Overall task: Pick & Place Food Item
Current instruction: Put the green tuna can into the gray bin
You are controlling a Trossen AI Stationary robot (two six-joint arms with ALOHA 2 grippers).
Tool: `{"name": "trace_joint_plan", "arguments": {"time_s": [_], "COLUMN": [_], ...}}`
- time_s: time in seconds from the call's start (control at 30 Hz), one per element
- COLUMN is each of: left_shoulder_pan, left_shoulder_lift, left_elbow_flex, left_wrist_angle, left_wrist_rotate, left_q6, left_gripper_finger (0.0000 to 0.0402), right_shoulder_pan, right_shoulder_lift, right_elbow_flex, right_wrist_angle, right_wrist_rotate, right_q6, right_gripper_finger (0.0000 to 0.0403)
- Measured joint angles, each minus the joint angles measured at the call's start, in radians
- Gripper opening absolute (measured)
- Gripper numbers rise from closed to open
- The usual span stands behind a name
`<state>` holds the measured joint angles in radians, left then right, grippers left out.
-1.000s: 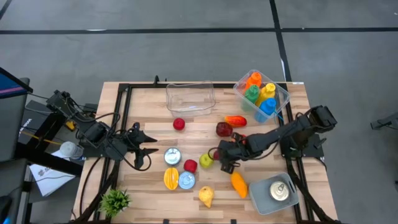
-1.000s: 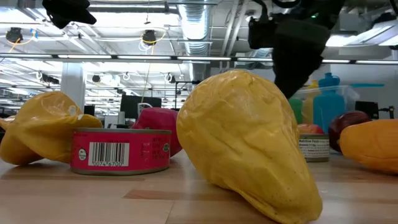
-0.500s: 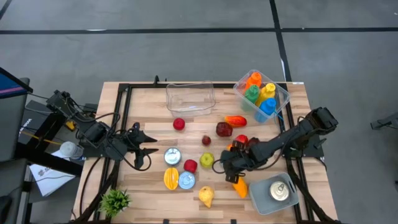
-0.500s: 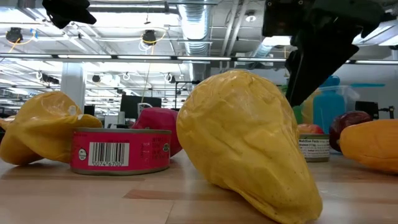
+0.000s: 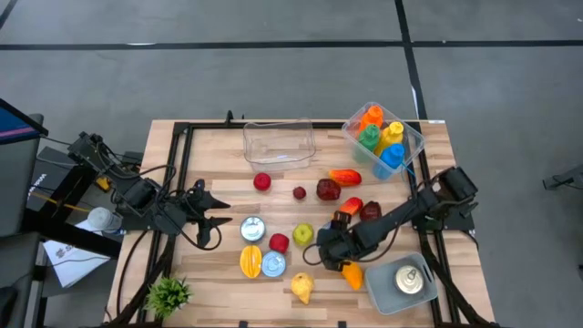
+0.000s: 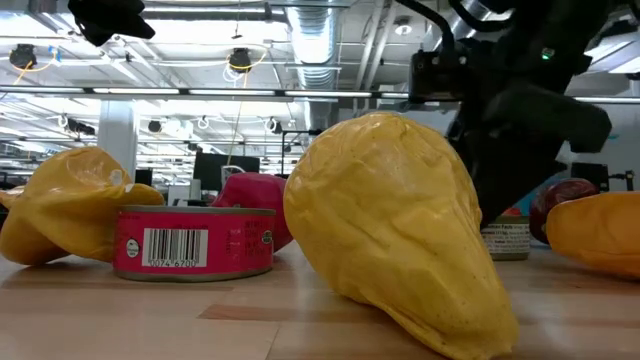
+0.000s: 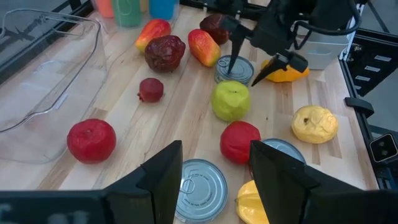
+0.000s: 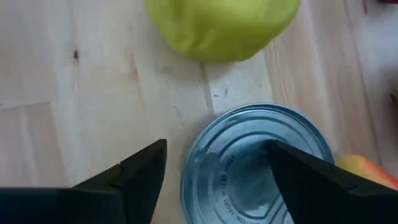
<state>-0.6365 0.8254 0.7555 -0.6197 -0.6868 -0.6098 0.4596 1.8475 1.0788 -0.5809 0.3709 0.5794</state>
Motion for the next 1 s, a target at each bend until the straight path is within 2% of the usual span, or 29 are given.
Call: {"name": "trace_joint_plan", "arguments": {"time_s": [0.07,0.3,0.37,0.6,1.0], "left_shoulder_pan": [0.000,0.000,0.000,0.000,0.000], "left_shoulder_lift": [0.000,0.000,0.000,0.000,0.000], "left_elbow_flex": [0.000,0.000,0.000,0.000,0.000], "left_wrist_angle": [0.000,0.000,0.001,0.001,0.000], "left_wrist_rotate": [0.000,0.000,0.000,0.000,0.000], "left_q6": [0.000,0.000,0.000,0.000,0.000], "left_gripper_finger": [0.0176,0.0176,0.0176,0.0176,0.0176], "right_shoulder_pan": [0.011,0.039,0.040,0.039,0.064], "right_shoulder_lift": [0.002,0.001,0.002,0.001,0.010], "right_elbow_flex": [0.004,0.004,0.004,0.012,0.144], "right_wrist_angle": [-0.016,-0.041,-0.042,-0.058,-0.188], "right_wrist_rotate": [0.029,0.040,0.033,0.045,0.094], "right_q6": [0.001,0.005,0.004,-0.012,-0.067], "right_gripper_finger": [0.0234,0.0047,0.0014,0.0003,0.0001]}}
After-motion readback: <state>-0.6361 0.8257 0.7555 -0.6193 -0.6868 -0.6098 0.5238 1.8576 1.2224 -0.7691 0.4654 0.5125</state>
